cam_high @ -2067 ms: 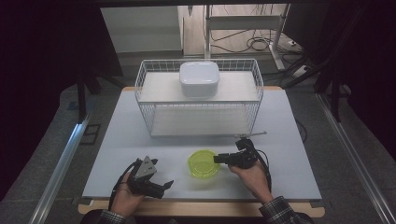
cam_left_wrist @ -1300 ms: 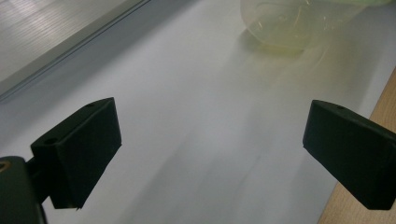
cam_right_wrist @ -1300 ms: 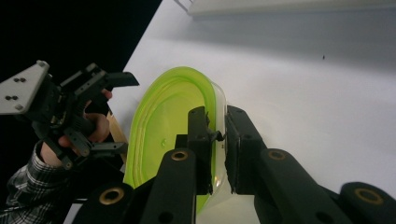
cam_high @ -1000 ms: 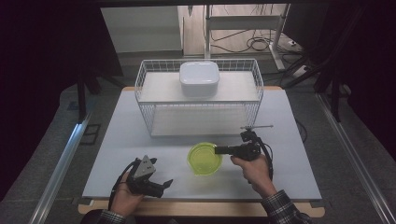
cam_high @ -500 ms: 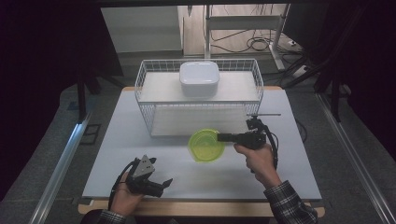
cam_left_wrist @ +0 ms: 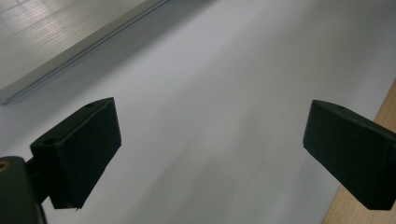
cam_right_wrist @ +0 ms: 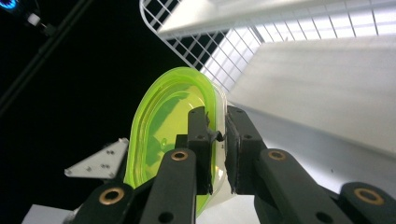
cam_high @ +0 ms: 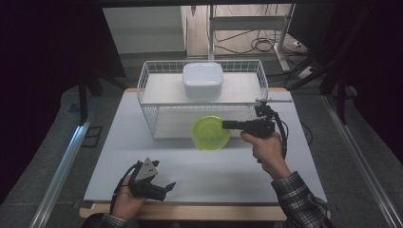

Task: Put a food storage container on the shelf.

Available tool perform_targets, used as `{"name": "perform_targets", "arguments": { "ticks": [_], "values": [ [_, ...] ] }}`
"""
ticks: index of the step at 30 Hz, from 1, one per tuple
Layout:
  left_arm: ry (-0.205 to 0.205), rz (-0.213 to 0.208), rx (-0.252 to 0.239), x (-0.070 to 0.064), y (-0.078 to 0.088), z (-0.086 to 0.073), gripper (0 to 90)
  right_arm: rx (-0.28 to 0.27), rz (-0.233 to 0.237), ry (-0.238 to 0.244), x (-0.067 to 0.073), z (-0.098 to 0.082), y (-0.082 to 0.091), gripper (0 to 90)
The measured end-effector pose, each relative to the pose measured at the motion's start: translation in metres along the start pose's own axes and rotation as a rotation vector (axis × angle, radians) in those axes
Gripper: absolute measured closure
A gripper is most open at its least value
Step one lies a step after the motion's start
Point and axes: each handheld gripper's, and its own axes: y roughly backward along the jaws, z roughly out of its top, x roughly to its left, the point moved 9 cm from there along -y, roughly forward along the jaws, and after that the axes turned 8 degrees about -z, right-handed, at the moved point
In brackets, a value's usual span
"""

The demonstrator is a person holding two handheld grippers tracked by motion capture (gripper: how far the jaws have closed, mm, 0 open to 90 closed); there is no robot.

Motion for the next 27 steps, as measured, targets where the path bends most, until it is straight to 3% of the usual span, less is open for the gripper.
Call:
{"name": "perform_targets", "arguments": {
  "ticks": [27],
  "values": [
    [0.006,-0.003,-0.005,0.0,0.0,0.0,3.8,-0.109,0.016,0.004,0.043,0.087,0.025,81.5]
  ]
}}
